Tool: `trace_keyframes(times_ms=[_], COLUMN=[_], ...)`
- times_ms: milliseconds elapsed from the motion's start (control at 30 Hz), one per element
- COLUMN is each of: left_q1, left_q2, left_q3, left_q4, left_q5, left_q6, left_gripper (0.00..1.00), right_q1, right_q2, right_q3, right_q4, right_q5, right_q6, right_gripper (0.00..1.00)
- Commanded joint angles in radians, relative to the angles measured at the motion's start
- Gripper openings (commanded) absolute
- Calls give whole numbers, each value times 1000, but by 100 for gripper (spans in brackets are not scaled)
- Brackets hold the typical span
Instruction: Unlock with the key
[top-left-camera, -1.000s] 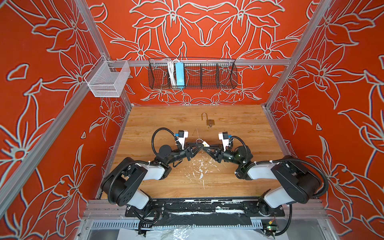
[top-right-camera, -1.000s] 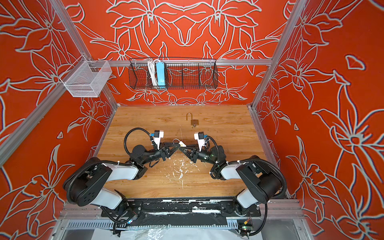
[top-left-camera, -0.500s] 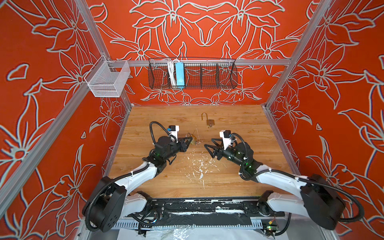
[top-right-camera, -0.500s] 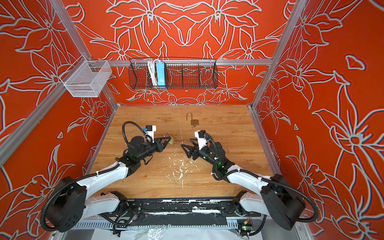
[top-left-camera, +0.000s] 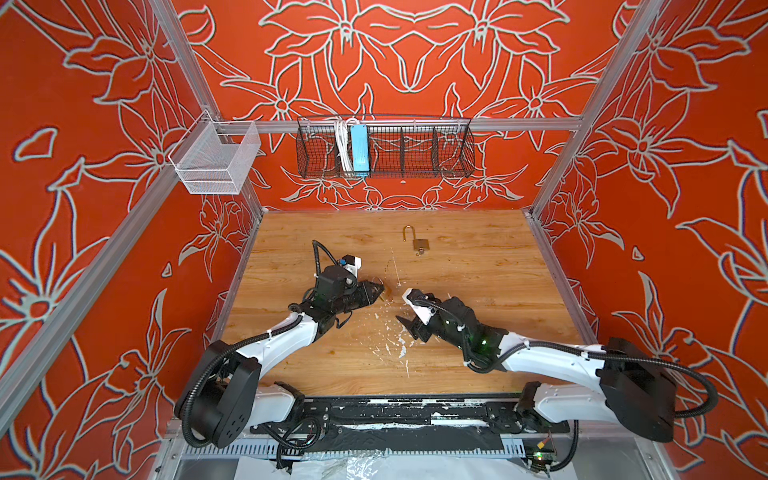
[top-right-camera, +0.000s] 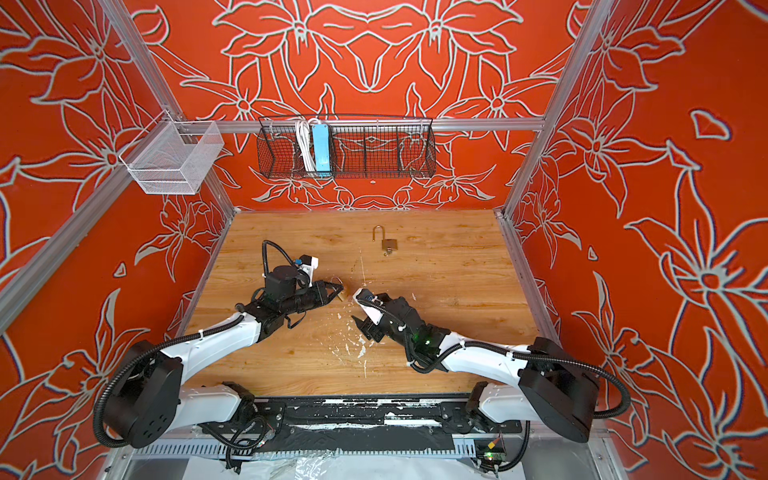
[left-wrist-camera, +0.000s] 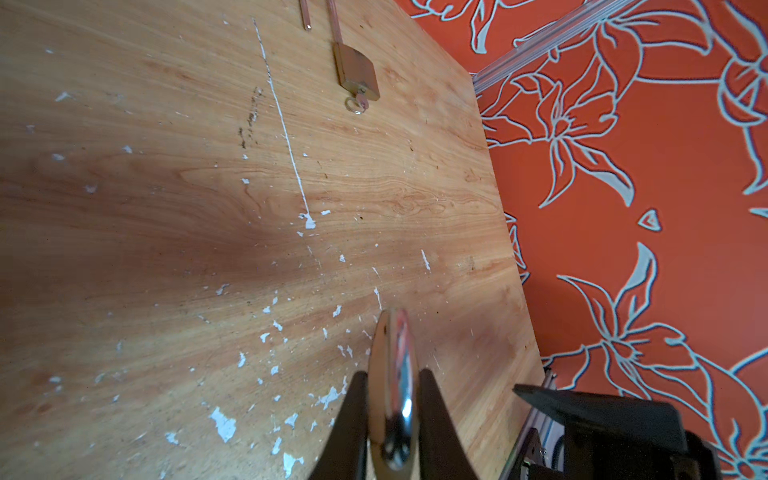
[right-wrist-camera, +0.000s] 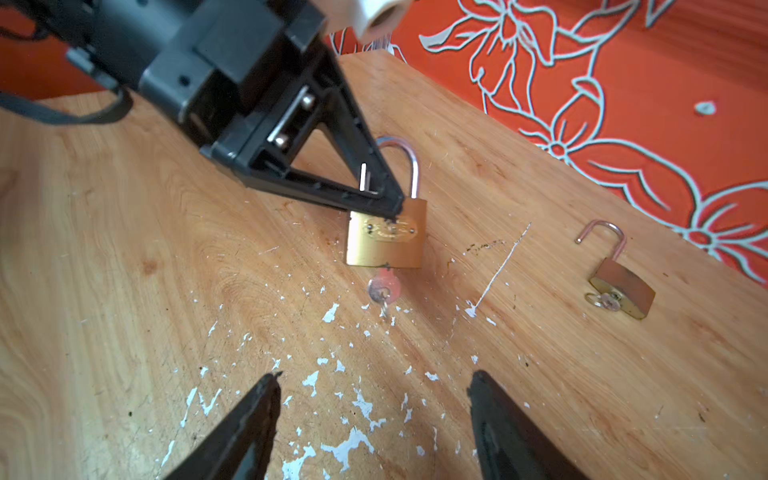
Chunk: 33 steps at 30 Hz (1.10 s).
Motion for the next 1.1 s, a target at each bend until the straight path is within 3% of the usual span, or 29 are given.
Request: trace_keyframes(times_ms=[0,367,500,833,1067], left_q1=[13,31,34,33,-3], left_q2=[-8,-44,-33,-23,12], left_q3=[45,-3,-9,11,50], left_q4=[21,151,184,139,56], left_q5=[51,150,180,204,147], left_q6=[8,-44,-78,-86,-48], left_gripper=[0,0,0,0,0], right_q1=[20,63,77,80,78], right_q2=[9,36,89,85,56], right_q3=[41,54,87,81,52], right_q4=[-29,-41,-56,-16,13], right_q5=[85,73,161,281,316], right_q6=[-79,-145,-142,-114,-123], right_gripper=[74,64,64,63,64])
